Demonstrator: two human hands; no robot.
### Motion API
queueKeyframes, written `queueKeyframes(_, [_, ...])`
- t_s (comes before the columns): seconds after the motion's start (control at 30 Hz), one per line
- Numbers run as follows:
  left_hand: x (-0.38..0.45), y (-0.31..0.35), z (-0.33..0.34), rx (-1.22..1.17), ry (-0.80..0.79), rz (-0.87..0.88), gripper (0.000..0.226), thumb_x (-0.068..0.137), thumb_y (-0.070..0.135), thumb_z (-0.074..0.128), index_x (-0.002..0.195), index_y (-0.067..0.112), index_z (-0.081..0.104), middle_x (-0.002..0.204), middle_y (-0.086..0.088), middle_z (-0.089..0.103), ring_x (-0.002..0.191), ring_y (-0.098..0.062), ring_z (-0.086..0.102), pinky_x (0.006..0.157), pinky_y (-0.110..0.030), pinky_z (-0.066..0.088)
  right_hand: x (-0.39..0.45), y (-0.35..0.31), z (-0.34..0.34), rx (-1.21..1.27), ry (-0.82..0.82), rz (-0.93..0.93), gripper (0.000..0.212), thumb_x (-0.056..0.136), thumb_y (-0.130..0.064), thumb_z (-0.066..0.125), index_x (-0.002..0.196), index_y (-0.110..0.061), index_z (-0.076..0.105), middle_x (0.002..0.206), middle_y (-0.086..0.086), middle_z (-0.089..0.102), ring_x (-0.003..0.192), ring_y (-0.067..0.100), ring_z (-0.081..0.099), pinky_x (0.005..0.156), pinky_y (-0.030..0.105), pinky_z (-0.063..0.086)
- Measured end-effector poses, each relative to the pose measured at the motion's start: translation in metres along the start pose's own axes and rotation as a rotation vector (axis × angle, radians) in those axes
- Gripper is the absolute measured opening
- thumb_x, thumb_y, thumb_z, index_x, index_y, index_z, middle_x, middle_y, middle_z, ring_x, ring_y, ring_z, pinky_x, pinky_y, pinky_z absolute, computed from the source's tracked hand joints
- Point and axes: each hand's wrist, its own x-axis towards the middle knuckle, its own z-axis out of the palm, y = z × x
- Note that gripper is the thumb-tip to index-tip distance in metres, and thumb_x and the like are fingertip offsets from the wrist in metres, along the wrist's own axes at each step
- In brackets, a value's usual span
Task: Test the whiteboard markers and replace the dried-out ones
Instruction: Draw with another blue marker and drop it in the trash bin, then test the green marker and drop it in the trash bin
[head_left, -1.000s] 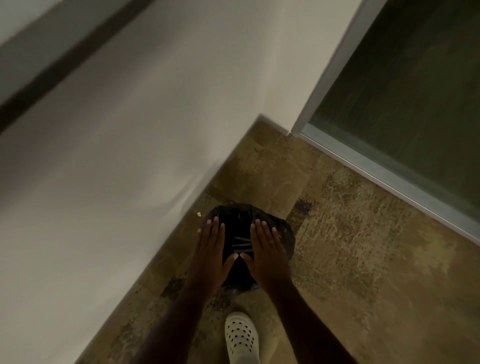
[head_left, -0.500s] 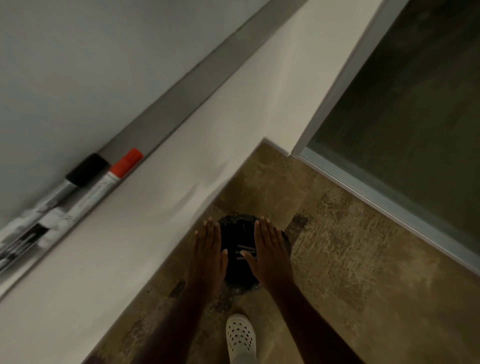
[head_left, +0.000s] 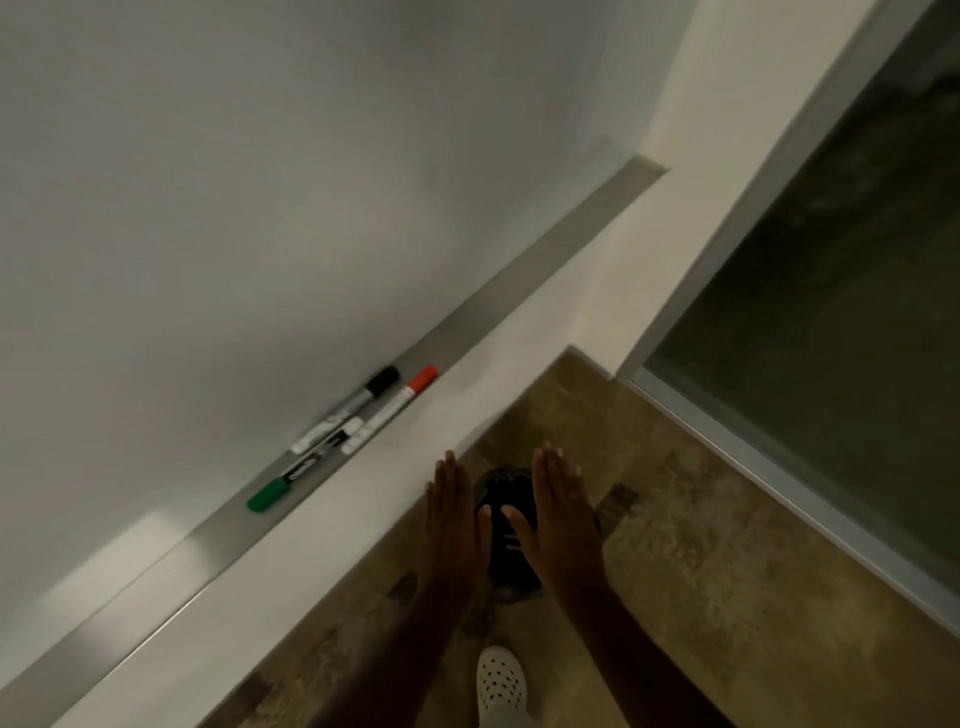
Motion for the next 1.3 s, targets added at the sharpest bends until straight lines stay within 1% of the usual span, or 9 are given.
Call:
queueKeyframes(0.13, [-0.014,0.030,-0.052,-0.092,0.080,-0.043,0.079,0.099,0.063,0.005,0.158,0.010,0.010,0.167,-0.004,-0.003,0.154,-0.009,-0.010,0.124,-0.026,-0.008,0.008,-0.033,-0.042,0.060,0.060,-0.092,0.075,0.102,-0.057,0.031,0.157,-0.008,0.017,0.166,0.008,0.014,0.154,0.022,0.010,0.124,0.045,0.015])
queueKeyframes(0.27, [-0.043,0.045,-0.103,-0.101,0.035,-0.116,0.080,0.089,0.075,-0.004,0.154,0.029,-0.002,0.163,0.012,-0.013,0.150,0.001,-0.016,0.122,-0.021,-0.004,0.019,-0.072,-0.078,0.188,0.075,-0.159,0.066,0.101,-0.054,0.035,0.154,-0.013,0.032,0.159,0.008,0.034,0.149,0.025,0.027,0.119,0.048,0.030])
queueKeyframes(0.33, [-0.060,0.055,-0.131,-0.094,0.012,-0.139,0.071,0.094,0.068,0.004,0.154,0.030,0.001,0.162,0.013,-0.009,0.151,-0.001,-0.008,0.119,-0.016,-0.005,0.022,-0.099,-0.099,0.232,0.067,-0.203,0.063,0.100,-0.055,0.034,0.150,-0.018,0.040,0.153,0.005,0.043,0.144,0.025,0.035,0.116,0.045,0.036])
queueKeyframes(0.5, [-0.076,0.055,-0.195,-0.111,0.167,-0.165,0.048,0.104,0.045,0.039,0.151,0.036,0.037,0.153,0.022,0.033,0.137,0.003,0.034,0.113,-0.019,0.028,0.049,-0.160,-0.134,0.215,0.055,-0.461,0.047,0.100,-0.043,0.042,0.130,-0.012,0.062,0.127,0.006,0.066,0.120,0.020,0.060,0.100,0.036,0.051])
queueKeyframes(0.6, [-0.066,0.046,-0.231,-0.071,0.323,-0.187,0.032,0.100,0.046,0.045,0.120,0.036,0.068,0.118,0.017,0.070,0.098,-0.002,0.066,0.086,-0.027,0.056,0.069,-0.186,-0.134,0.154,0.033,-0.630,0.034,0.096,-0.029,0.050,0.119,-0.011,0.069,0.115,0.005,0.072,0.109,0.020,0.067,0.094,0.036,0.055])
queueKeyframes(0.7, [-0.052,0.033,-0.253,0.103,0.411,-0.220,0.022,0.097,0.036,0.055,0.107,0.030,0.073,0.099,0.008,0.076,0.080,-0.014,0.069,0.071,-0.028,0.054,0.087,-0.202,-0.121,0.052,0.016,-0.753,0.018,0.084,-0.009,0.070,0.102,-0.007,0.074,0.099,0.009,0.073,0.093,0.026,0.070,0.081,0.033,0.058])
queueKeyframes(0.87, [-0.031,0.015,-0.262,0.305,0.303,-0.316,0.028,0.097,0.027,0.053,0.121,0.026,0.067,0.110,0.000,0.074,0.092,-0.025,0.072,0.076,-0.034,0.056,0.104,-0.216,-0.103,-0.138,-0.073,-0.821,0.023,0.066,-0.007,0.087,0.087,-0.010,0.076,0.085,0.008,0.071,0.077,0.025,0.070,0.067,0.030,0.058])
queueKeyframes(1.07, [-0.022,-0.007,-0.254,0.453,0.117,-0.449,0.019,0.096,0.035,0.056,0.107,0.023,0.067,0.099,0.000,0.073,0.089,-0.021,0.069,0.075,-0.032,0.055,0.110,-0.217,-0.084,-0.168,-0.095,-0.840,0.031,0.061,-0.008,0.092,0.089,-0.012,0.078,0.088,0.007,0.072,0.080,0.024,0.071,0.070,0.032,0.059])
queueKeyframes(1.3, [-0.020,-0.017,-0.255,0.411,0.154,-0.431,0.023,0.096,0.038,0.057,0.104,0.022,0.071,0.097,0.000,0.073,0.086,-0.021,0.068,0.073,-0.031,0.051,0.115,-0.220,-0.076,-0.150,-0.043,-0.910,0.031,0.065,-0.017,0.091,0.091,-0.013,0.075,0.092,0.005,0.070,0.087,0.023,0.069,0.075,0.031,0.057])
